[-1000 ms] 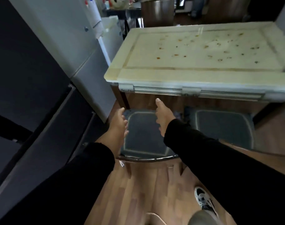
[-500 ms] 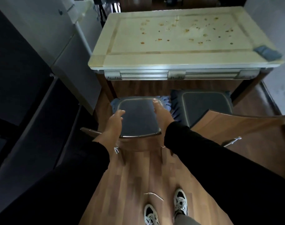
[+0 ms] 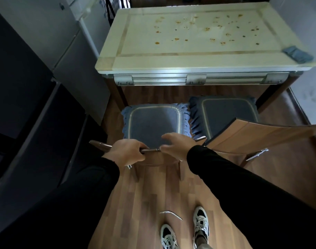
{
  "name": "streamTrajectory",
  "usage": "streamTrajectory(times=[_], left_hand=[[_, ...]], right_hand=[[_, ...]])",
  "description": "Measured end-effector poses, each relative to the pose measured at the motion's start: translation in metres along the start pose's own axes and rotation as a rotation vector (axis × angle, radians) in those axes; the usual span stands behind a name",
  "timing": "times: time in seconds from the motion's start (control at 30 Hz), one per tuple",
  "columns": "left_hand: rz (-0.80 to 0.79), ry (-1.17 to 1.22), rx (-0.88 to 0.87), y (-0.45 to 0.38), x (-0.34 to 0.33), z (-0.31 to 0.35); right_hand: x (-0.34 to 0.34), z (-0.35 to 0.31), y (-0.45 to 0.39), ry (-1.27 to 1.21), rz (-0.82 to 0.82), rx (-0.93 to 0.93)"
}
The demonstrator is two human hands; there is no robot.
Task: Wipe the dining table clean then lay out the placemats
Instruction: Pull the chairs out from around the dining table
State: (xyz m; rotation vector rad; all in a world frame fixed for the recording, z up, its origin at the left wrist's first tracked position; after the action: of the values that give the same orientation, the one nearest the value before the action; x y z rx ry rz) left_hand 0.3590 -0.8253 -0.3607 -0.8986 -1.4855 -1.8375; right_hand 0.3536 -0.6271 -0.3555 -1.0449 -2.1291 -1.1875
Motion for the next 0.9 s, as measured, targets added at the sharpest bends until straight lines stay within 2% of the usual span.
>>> streamTrajectory(times=[0.13,0.3,0.6,0.9], left_hand=[[-0.071,-0.009,0.005,-0.011,0.002,-0.002],[-0.084,-0.013,-0.007,-0.026,0.001,-0.007],[-0.052,-0.034,-0.044,-0.04,0.005,-0.012],[-0.016,-0.029,-0.035,-0.081,0.039,-0.024]], right_hand=[[0.002,0.009,-0.012,0.137,-0.04,-0.007],[0.0,0.005,-0.026,0.541,-0.084,0.085],[0.005,0.008,-0.042,0.561,-0.05,0.084],[0.033,0.007,-0.089,0.576,-0.056,0.062]])
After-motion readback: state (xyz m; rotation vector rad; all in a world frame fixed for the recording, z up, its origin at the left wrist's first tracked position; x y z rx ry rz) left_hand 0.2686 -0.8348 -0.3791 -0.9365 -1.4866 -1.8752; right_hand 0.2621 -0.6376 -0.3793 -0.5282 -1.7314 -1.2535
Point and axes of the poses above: each hand's wrist, its own y-axis away from the middle knuckle, its own x-axis out of the back of the hand, z = x × y, the point moved 2 cm from there along -y, towards the middle knuckle, and after that the axes turned 5 degrees about -z, right-handed, at the moved point
